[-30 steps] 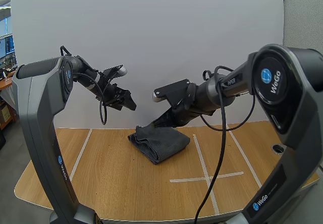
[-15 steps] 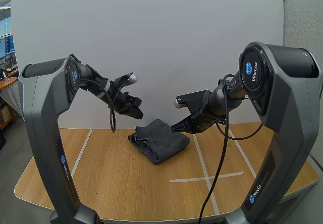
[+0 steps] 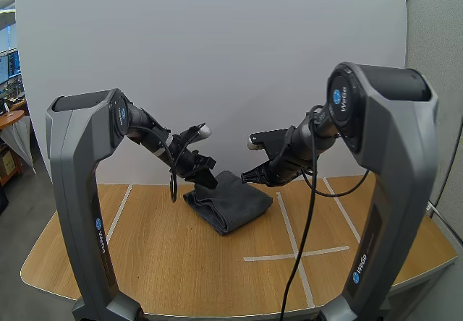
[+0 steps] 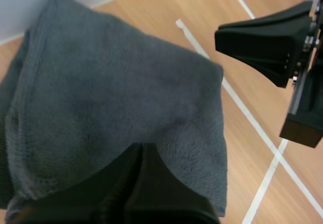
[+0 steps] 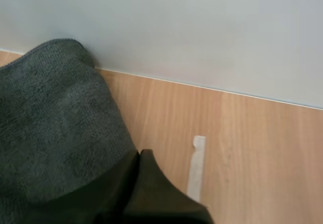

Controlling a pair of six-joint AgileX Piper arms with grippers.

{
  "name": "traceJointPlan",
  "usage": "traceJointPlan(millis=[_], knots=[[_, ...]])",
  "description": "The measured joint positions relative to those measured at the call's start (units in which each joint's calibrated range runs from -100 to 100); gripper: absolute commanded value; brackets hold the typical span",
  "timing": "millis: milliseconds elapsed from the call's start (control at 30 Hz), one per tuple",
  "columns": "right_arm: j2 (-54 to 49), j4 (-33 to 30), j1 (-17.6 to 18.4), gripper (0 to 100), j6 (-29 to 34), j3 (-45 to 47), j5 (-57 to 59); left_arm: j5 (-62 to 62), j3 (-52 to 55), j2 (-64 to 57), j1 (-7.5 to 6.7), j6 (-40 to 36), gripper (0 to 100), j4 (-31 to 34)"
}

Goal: Fold the towel

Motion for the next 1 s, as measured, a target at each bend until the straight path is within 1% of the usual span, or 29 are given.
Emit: traceJointPlan(millis=[133, 333, 400, 433, 600, 733, 1000], knots=[[5.3, 0.5, 0.9, 0, 0.0, -3.8, 0.8, 0.0, 0.0, 4.1, -0.06, 0.0, 0, 1.3], [9.7, 0.6, 1.5, 0, 0.0, -5.6, -0.3, -0.8, 0.0, 5.9, -0.06, 0.4, 0, 2.3], [12.8, 0.6, 1.6, 0, 0.0, -6.0, -2.2, -1.9, 0.0, 6.0, -0.06, 0.5, 0, 2.7], [15.0, 0.6, 1.6, 0, 0.0, -6.2, -4.8, -3.7, 0.0, 6.8, -0.06, 0.8, 0, 4.1], [16.3, 0.6, 1.2, 0, 0.0, -6.8, -6.3, -6.2, 0.0, 8.0, 0.11, 0.9, 0, 5.1], [16.3, 0.6, 0.9, 0, -0.3, -6.8, -6.3, -9.8, 0.0, 9.7, 0.67, 1.1, 0, 5.5], [16.0, 0.7, 0.9, 0, -0.6, -7.1, -4.2, -13.0, 0.0, 10.0, 0.67, 1.2, 0, 5.5]])
